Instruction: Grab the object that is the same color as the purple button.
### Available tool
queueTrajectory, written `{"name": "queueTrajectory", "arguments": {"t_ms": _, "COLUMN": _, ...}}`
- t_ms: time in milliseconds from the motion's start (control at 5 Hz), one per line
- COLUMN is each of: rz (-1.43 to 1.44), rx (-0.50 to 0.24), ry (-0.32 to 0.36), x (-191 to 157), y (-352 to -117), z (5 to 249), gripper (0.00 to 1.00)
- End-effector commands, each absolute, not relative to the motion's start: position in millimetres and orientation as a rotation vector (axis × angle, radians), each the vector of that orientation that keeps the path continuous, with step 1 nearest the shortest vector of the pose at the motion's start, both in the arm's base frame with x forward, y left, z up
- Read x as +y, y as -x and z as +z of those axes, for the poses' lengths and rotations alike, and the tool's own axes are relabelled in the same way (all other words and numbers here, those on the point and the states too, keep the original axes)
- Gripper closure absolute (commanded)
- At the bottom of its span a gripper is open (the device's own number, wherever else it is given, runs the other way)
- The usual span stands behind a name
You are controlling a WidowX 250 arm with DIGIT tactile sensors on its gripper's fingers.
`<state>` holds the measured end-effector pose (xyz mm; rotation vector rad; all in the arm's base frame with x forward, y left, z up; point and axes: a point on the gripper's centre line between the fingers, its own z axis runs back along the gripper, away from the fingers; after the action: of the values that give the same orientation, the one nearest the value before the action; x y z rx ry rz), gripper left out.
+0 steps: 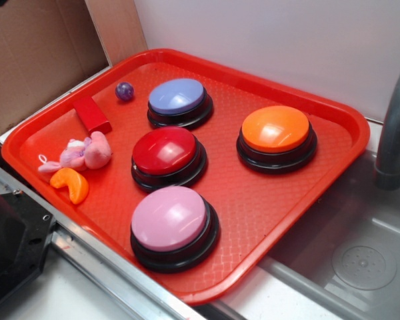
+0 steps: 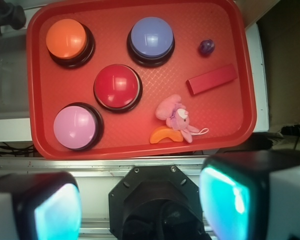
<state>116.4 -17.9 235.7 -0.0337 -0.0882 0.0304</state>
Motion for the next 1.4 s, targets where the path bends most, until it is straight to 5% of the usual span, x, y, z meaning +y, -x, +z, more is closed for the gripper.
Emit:
{"name": "queueTrajectory", "arguments": {"t_ms": 0, "rz": 0.03, "rx": -0.088, "ry": 0.034, "x": -17.9, "y": -116.4, "z": 235.7, "gripper": 0.0}}
{"name": "queueTrajectory", "arguments": {"t_ms": 400, "rz": 0.279, "rx": -0.106, "ry": 0.032, "x": 5.7, "y": -169.8, "z": 203.1, "gripper": 0.0}}
{"name": "queueTrajectory", "arguments": {"t_ms": 800, "rz": 0.656, "rx": -0.205, "ry": 0.064, "x": 67.6, "y": -232.3, "z": 163.4, "gripper": 0.0}}
{"name": "queueTrajectory", "arguments": {"t_ms": 1000, "rz": 0.837, "rx": -0.276, "ry": 0.075, "x": 88.7, "y": -253.3, "z": 136.2, "gripper": 0.0}}
{"name": "queueTrajectory", "arguments": {"t_ms": 1200, "rz": 0.939, "rx": -0.265, "ry": 0.1, "x": 105.7, "y": -265.3, "z": 111.1, "gripper": 0.0}}
